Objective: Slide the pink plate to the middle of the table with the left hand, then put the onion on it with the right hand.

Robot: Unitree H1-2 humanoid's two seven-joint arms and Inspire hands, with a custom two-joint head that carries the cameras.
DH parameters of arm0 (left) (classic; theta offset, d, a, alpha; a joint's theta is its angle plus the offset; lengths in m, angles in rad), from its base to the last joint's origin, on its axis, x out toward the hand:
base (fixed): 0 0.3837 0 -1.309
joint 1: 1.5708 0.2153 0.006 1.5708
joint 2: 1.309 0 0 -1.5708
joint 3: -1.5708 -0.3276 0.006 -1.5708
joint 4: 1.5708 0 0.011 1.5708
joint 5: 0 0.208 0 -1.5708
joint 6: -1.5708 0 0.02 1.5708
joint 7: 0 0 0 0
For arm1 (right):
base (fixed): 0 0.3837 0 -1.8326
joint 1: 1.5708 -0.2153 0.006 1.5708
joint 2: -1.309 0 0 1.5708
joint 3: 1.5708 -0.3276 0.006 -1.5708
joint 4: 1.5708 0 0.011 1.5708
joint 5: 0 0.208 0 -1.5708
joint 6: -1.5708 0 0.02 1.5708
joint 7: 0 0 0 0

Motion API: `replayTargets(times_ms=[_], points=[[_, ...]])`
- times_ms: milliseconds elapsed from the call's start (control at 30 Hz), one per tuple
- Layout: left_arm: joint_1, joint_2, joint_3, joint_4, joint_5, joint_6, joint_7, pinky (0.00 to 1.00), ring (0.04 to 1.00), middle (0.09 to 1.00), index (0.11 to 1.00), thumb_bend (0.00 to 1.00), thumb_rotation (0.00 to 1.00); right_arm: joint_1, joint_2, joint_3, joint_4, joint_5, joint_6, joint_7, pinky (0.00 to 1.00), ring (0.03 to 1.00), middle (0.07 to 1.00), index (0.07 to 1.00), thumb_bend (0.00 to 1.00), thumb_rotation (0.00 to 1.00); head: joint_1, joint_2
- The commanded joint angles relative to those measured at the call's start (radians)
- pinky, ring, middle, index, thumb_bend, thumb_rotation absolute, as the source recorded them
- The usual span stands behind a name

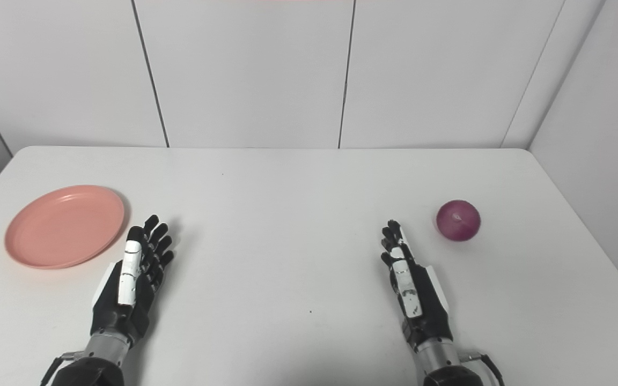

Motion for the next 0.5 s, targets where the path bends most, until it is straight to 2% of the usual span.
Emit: replayTargets(times_ms=[0, 467], points=[[0.021, 0.031, 0.002, -0.022, -0.006, -0.033, -0.007, 1.0, 1.0, 1.0, 1.0, 0.7, 0.98, -0.026, 0.004, -0.001, -0.002, 0.007, 0.007, 0.0, 1.0, 0.992, 0.984, 0.997, 0.88, 1.0, 0.001, -0.001], [0.019, 0.037, 0.004, -0.02, -0.004, -0.032, -0.009, 1.0, 1.0, 1.0, 1.0, 0.69, 0.99, -0.027, 0.003, 0.002, -0.005, 0.003, 0.006, 0.004, 1.0, 0.984, 0.981, 0.996, 0.89, 1.0, -0.003, 0.003]])
